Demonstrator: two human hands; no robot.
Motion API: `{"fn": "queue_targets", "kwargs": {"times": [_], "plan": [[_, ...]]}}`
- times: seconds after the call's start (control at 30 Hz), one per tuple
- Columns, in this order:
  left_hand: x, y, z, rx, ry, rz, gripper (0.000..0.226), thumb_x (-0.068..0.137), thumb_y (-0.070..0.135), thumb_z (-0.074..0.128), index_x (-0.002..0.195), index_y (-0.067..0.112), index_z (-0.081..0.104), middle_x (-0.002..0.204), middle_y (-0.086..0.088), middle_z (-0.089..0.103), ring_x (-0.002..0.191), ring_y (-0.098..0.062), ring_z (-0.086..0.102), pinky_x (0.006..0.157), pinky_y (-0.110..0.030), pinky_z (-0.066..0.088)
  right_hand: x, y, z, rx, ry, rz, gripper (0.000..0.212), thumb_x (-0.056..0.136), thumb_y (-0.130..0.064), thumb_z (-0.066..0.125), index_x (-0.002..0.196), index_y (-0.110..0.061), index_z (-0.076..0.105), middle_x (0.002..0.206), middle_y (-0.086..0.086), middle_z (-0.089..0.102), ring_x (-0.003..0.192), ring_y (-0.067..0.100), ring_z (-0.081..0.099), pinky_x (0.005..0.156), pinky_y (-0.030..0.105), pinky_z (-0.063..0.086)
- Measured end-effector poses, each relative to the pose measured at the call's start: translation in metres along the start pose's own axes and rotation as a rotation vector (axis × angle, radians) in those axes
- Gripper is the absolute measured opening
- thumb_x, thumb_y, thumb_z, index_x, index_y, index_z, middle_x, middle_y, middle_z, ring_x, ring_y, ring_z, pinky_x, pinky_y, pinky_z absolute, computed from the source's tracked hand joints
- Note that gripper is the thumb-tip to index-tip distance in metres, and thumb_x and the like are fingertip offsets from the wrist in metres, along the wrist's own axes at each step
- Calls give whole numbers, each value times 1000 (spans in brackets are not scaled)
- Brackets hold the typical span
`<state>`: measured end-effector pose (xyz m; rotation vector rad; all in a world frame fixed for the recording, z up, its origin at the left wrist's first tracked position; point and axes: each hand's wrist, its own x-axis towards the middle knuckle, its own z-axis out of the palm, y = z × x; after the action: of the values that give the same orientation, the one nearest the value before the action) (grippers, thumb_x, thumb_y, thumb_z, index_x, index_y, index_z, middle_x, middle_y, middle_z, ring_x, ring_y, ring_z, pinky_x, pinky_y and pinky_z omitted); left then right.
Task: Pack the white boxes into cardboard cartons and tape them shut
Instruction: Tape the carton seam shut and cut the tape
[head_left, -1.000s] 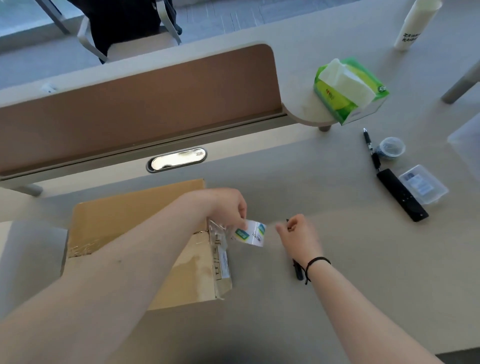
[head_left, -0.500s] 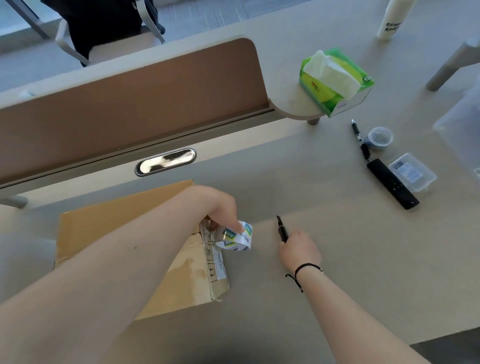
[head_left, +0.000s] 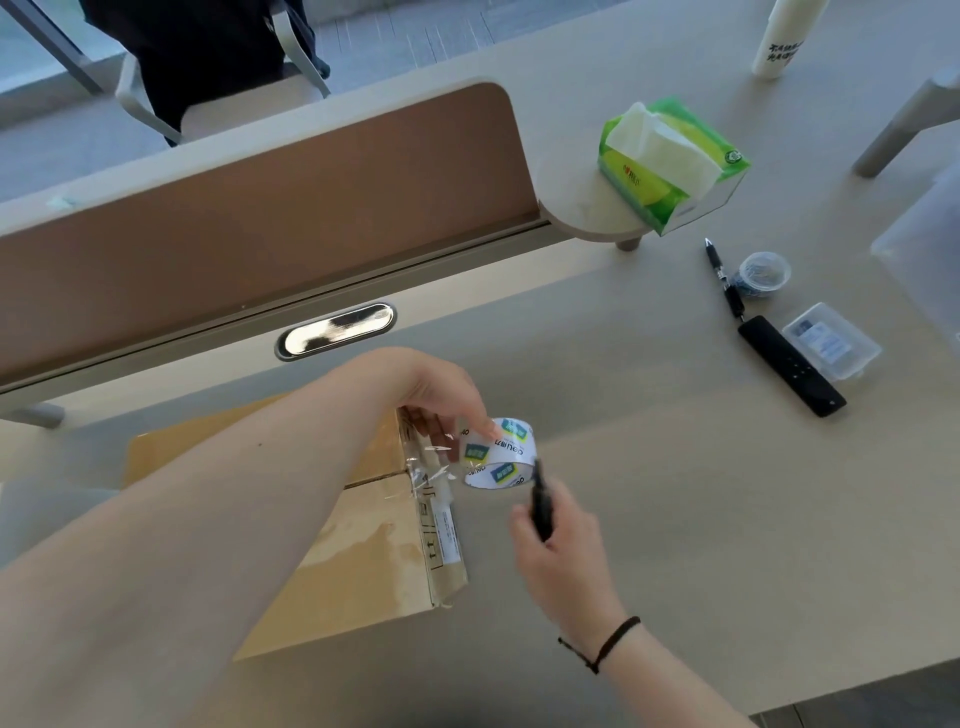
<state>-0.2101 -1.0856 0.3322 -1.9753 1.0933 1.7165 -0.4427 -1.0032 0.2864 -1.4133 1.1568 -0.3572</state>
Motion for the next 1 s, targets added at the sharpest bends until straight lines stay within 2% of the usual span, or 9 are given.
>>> {"fn": "queue_targets", "kwargs": {"times": [0.07, 0.13, 0.23, 0.33, 0.43, 0.53, 0.63, 0.73, 1.0], "plan": [[0, 1, 0, -15, -20, -21, 42, 89, 52, 68, 100, 13, 75, 95, -10, 79, 82, -21, 66, 72, -29, 49, -10, -6, 13, -121, -180, -80, 33, 97, -31, 57, 71, -28, 37, 55, -8, 44, 52, 12, 33, 52, 32, 30], [0, 2, 1, -13, -25, -33, 39, 89, 53, 67, 97, 15, 75, 96, -10, 79, 82, -22, 63, 68, -27, 49, -16, -14, 26, -268, -299, -105, 38, 99, -44, 52, 70, -31, 31, 58, -6, 44, 58, 17, 38, 56, 35, 32], [0, 2, 1, -20, -27, -28, 38, 89, 53, 66, 95, 16, 76, 96, -9, 79, 79, -23, 61, 68, -28, 49, -18, -30, 41, -305, -306, -74, 39, 100, -50, 45, 72, -26, 34, 65, -2, 49, 67, 26, 47, 60, 38, 36], [0, 1, 1, -35, -26, -15, 35, 87, 51, 69, 93, 17, 75, 96, -10, 79, 79, -24, 61, 78, -33, 48, -14, -46, 50, -371, -245, -92, 32, 104, -42, 36, 83, -19, 43, 83, 9, 62, 80, 34, 56, 68, 44, 44], [2, -2, 0, -52, -32, -8, 41, 84, 53, 72, 99, 15, 75, 95, -11, 79, 84, -23, 68, 86, -38, 53, -3, -58, 53, -468, -183, -88, 26, 105, -36, 32, 89, -17, 42, 86, 7, 59, 81, 35, 53, 68, 42, 42], [6, -4, -1, -37, -30, 1, 56, 70, 61, 75, 102, 15, 76, 95, -11, 79, 89, -25, 72, 85, -35, 52, 9, -68, 55, -550, -181, -45, 18, 104, -28, 35, 92, -16, 42, 85, 4, 51, 88, 36, 58, 66, 36, 36], [9, -5, 0, -10, -8, 20, 62, 59, 65, 75, 97, 16, 77, 94, -11, 79, 87, -26, 72, 83, -36, 50, 18, -78, 59, -610, -209, -13, 16, 101, -20, 39, 100, -13, 53, 102, 11, 65, 100, 35, 64, 70, 35, 41], [9, -7, 1, -43, 14, 30, 63, 60, 60, 80, 99, 10, 78, 91, -11, 79, 78, -24, 68, 84, -37, 52, 25, -85, 63, -669, -257, 9, 22, 97, -13, 40, 108, -9, 59, 110, 13, 65, 104, 34, 63, 71, 32, 39], [9, -6, 2, 2, 40, 64, 31, 83, 46, 79, 93, 18, 79, 81, 0, 70, 75, -18, 64, 78, -30, 50, 39, -105, 58, -829, -389, 32, 30, 94, -8, 44, 120, -5, 58, 123, 15, 62, 113, 33, 62, 76, 35, 41]]}}
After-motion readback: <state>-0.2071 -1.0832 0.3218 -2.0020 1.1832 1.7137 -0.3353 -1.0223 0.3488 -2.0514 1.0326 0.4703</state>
